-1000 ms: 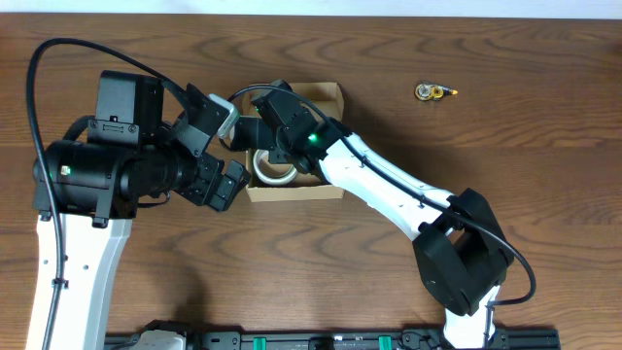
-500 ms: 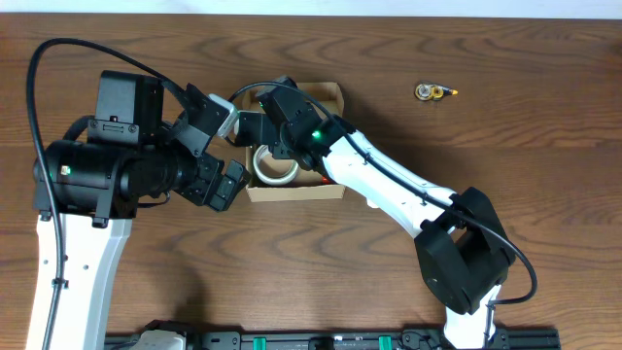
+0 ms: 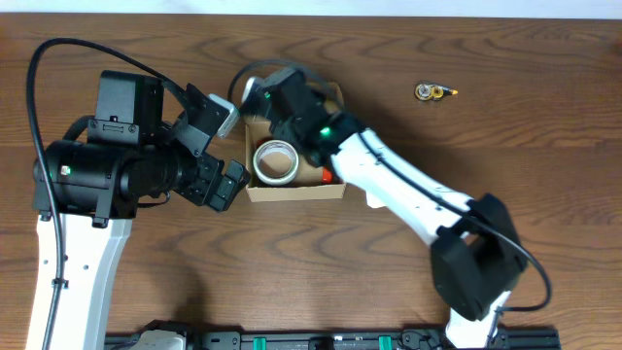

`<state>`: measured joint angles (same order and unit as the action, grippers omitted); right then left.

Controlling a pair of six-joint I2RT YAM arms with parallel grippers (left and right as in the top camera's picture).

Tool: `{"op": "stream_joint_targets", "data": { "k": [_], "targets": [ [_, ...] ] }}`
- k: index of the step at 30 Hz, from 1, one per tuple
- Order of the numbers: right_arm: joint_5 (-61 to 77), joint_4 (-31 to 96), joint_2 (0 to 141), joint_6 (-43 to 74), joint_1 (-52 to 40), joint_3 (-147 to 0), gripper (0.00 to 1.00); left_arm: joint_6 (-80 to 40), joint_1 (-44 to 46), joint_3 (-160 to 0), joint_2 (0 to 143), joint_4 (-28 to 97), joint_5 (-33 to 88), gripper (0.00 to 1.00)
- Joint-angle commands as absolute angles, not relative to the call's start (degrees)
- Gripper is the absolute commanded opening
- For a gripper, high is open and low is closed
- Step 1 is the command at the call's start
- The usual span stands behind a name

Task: Pack container
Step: 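Open the right gripper and lift it out of the box, then move the right gripper to the yellow correction tape and grasp it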

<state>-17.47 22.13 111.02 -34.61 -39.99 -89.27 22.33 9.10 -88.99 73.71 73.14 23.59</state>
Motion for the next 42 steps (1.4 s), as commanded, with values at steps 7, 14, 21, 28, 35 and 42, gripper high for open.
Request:
{"op": "stream_joint_targets", "data": {
  "k": [7, 14, 21, 28, 35, 42],
  "targets": [
    [-17.28, 23.83, 107.81, -11.03, -23.94, -89.03, 0.83, 22.70, 9.02, -89.78, 73.65, 73.28, 23.38, 0.95],
    [-5.04, 27.59, 108.92, -12.01, -10.98, -89.01, 0.99, 22.70, 9.02, -89.78, 73.65, 73.28, 23.38, 0.95],
    [2.31, 29.56, 110.30, -20.12, -1.39, -89.36, 0.99, 22.70, 9.02, -89.78, 73.65, 73.28, 23.38, 0.95],
    [4.58, 39.55, 118.74, -24.21, 2.66, -103.57, 0.99, 22.70, 9.02, -89.78, 73.65, 73.28, 23.38, 0.95],
    [7.60, 53.47, 133.08, -36.01, 2.31, -124.51, 0.99, 22.70, 9.02, -89.78, 73.65, 73.28, 23.38, 0.95],
    [13.47, 55.24, 138.89, -40.88, 2.37, -128.14, 0.99, 22.70, 9.02, -89.78, 73.65, 73.28, 23.35, 0.95]
  ]
}}
